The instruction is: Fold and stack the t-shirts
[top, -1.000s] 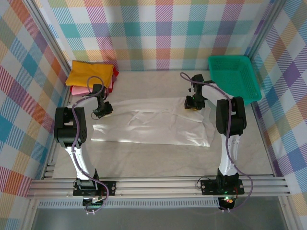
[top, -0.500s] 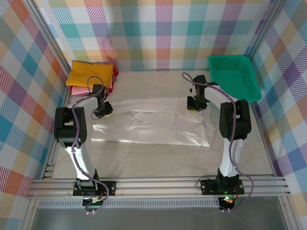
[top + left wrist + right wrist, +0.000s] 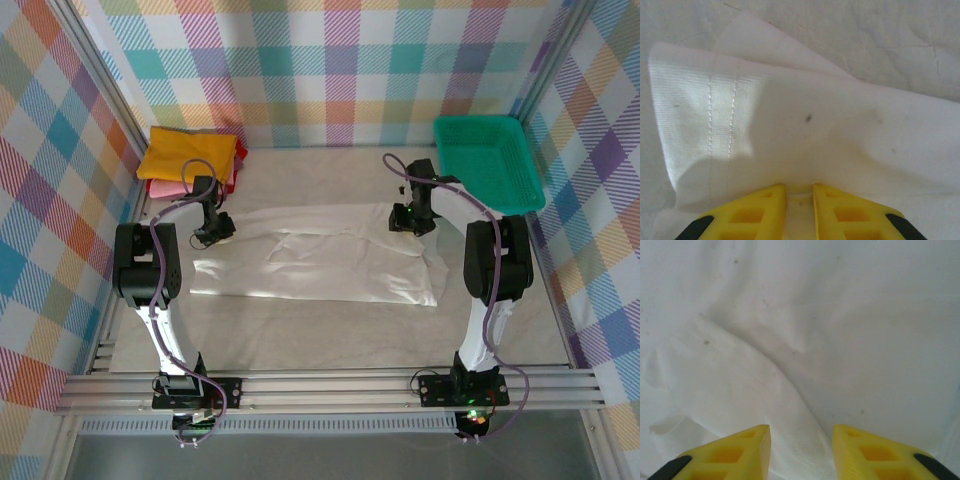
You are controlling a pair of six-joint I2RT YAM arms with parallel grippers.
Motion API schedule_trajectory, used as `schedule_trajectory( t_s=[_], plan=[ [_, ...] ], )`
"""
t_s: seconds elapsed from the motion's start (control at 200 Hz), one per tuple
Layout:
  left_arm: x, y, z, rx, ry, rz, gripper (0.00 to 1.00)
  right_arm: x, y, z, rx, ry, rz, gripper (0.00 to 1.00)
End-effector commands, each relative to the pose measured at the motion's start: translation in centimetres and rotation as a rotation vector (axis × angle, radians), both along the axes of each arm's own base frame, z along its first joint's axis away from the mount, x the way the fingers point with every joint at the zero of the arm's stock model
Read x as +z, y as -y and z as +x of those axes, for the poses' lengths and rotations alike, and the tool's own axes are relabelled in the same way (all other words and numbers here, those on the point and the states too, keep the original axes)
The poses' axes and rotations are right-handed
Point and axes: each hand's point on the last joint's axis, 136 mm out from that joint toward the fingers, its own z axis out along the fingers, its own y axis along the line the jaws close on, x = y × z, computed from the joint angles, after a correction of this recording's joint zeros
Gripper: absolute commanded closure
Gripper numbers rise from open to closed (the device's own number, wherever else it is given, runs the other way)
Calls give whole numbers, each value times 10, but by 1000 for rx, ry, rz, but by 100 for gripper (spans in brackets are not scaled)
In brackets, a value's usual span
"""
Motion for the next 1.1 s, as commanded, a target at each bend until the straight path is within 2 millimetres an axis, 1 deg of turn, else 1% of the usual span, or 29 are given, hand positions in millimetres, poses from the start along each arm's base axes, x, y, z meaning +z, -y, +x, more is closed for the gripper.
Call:
schedule_trajectory(
  t_s=[0.0, 0.11, 0.28, 0.315, 0.435, 0.47, 0.6, 0.76, 0.83, 0.985, 1.1],
  plan=[
    [-2, -4, -13, 16, -59, -1, 77, -8, 6, 11, -6, -1, -40, 62],
    [-3, -5, -14, 17, -64, 4, 78, -17, -5, 10, 32, -32, 8, 66],
    [-5, -4, -14, 15, -64, -2, 78, -22, -10, 8, 50, -40, 30, 70],
    [-5, -4, -14, 15, -63, -3, 78, -22, -12, 7, 57, -42, 39, 74],
    [-4, -2, -12, 13, -60, -7, 78, -16, -16, 4, 61, -30, 70, 96],
    [-4, -3, -12, 12, -60, -7, 78, -14, -17, 3, 57, -20, 78, 100],
    [-3, -3, -12, 12, -61, -5, 78, -3, -19, -4, 61, -5, 102, 100],
    [-3, -4, -13, 11, -63, 3, 78, 7, -23, -22, 96, 37, 85, 100],
    [-4, -4, -12, 12, -61, 1, 78, 13, -27, -29, 126, 79, 76, 100],
    [-4, -3, -10, 13, -60, -1, 78, 29, -25, -42, 159, 191, 43, 100],
    [-4, -3, -9, 11, -60, -3, 78, 35, -28, -55, 195, 255, 18, 100]
  ],
)
